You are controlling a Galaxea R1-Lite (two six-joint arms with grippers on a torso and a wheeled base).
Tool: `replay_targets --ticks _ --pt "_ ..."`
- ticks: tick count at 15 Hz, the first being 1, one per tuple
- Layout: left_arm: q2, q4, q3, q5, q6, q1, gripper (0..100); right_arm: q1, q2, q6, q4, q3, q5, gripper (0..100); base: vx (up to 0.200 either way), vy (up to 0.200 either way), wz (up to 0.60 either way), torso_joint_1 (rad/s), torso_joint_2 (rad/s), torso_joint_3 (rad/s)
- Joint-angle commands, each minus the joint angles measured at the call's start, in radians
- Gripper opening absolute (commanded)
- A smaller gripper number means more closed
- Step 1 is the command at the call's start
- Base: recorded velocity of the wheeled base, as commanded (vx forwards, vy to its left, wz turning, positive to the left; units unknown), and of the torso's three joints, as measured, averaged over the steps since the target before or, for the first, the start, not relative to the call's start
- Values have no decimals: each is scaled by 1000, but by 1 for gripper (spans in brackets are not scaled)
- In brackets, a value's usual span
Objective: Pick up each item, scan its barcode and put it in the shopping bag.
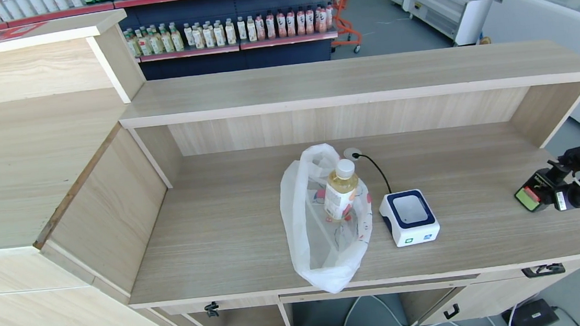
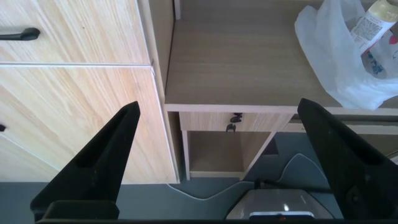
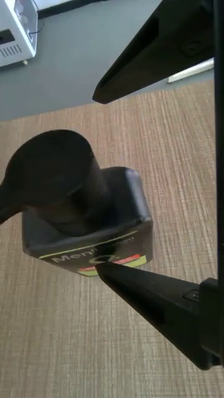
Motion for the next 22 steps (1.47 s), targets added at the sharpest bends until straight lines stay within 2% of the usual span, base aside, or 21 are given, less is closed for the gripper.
replay_targets --ticks 1,4,10,11,19,22 --pt "0 0 0 0 0 0 100 14 14 8 0 5 2 100 0 0 0 0 0 0" --pt "0 1 0 0 0 0 100 41 30 66 -2 -6 19 100 0 0 0 0 0 0" --pt "0 1 0 0 0 0 100 83 60 63 -5 -57 21 100 0 0 0 0 0 0" --pt "0 1 0 -2 0 0 100 84 67 58 -6 -64 21 0 0 0 0 0 0 0" --pt "0 1 0 0 0 0 100 90 74 11 -29 -70 18 0 0 0 0 0 0 0" --pt "0 1 0 -2 0 0 100 92 -15 -78 -58 -41 18 0 0 0 0 0 0 0"
